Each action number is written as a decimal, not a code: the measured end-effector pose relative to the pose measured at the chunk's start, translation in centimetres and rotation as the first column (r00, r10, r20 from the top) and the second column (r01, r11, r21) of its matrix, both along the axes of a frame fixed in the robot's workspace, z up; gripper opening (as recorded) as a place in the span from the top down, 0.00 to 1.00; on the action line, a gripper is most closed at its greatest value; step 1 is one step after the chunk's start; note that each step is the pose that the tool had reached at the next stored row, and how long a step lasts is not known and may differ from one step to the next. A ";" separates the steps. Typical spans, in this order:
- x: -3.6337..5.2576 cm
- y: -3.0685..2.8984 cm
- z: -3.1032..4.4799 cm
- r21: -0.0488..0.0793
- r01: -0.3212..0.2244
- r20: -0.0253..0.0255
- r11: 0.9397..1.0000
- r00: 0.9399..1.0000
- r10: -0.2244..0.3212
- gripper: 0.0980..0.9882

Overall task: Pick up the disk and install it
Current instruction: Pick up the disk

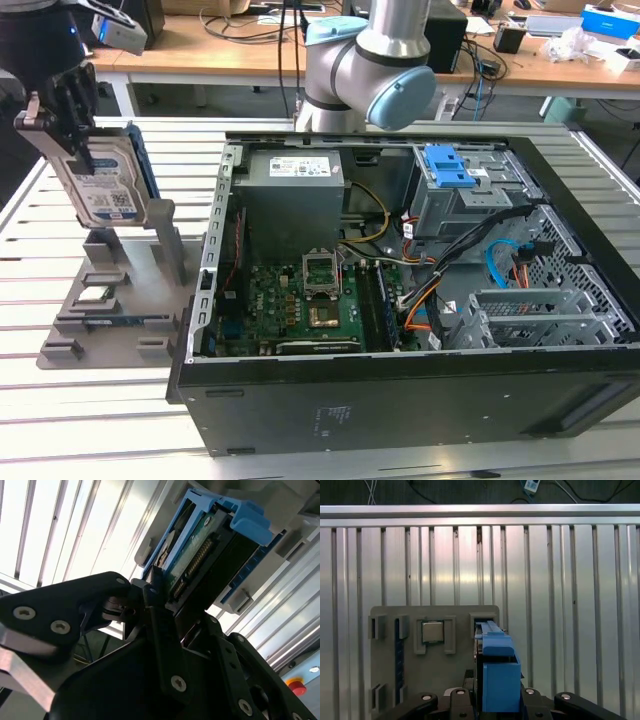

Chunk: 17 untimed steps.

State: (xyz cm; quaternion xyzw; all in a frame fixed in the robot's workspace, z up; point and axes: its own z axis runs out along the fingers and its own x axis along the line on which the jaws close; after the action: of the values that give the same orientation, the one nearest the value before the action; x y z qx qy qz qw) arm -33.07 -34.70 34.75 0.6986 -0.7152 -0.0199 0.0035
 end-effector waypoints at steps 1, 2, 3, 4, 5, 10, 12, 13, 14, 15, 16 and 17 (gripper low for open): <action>0.00 0.00 0.20 0.000 0.000 0.000 1.000 1.000 0.000 0.70; 0.00 0.01 0.30 0.000 0.000 0.000 1.000 1.000 0.000 0.70; 0.00 0.01 0.43 0.000 0.000 0.000 1.000 1.000 0.000 0.70; 0.00 0.01 0.64 0.000 0.000 0.000 1.000 1.000 0.000 0.70; 0.00 0.02 0.81 0.000 0.000 0.000 1.000 1.000 0.000 0.70; 0.00 0.03 1.66 0.000 0.000 0.000 1.000 1.000 0.000 0.70; 0.00 0.04 1.89 0.000 0.000 0.000 1.000 1.000 0.000 0.70; 0.00 0.04 2.02 0.000 0.000 0.000 1.000 1.000 0.000 0.70; 0.00 0.04 2.15 0.000 0.000 0.000 1.000 1.000 0.000 0.70; 0.00 0.05 2.37 0.000 0.000 0.000 1.000 1.000 0.000 0.70; 0.00 0.05 2.57 0.000 0.000 0.000 1.000 1.000 0.000 0.70; 0.00 0.06 2.83 0.000 0.000 0.000 1.000 1.000 0.000 0.70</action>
State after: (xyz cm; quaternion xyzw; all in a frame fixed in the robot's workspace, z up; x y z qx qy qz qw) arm -33.07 -34.64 37.58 0.6986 -0.7152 -0.0199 0.0035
